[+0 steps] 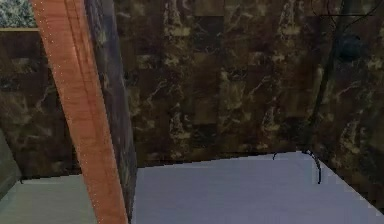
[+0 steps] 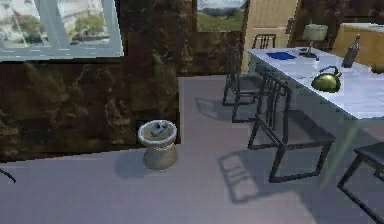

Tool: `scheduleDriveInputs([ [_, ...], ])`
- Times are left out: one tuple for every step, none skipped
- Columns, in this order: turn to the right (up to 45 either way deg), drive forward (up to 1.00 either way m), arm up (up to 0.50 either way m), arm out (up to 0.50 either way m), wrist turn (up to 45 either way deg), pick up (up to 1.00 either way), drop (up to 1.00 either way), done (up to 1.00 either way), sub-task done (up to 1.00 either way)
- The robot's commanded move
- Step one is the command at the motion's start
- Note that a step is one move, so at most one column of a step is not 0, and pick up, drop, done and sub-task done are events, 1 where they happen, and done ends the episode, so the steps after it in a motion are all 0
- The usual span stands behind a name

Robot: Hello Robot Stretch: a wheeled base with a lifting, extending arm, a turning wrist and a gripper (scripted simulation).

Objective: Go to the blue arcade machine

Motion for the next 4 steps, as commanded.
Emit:
scheduleDriveInputs([
  [-36.0,0.0,0.0,0.0,0.0,0.0,0.0,0.0,0.0],
  [0.0,0.25,0.0,0.0,0.0,0.0,0.0,0.0,0.0],
  [-45.0,0.0,0.0,0.0,0.0,0.0,0.0,0.0,0.0],
  [-15.0,0.0,0.0,0.0,0.0,0.0,0.0,0.0,0.0],
])
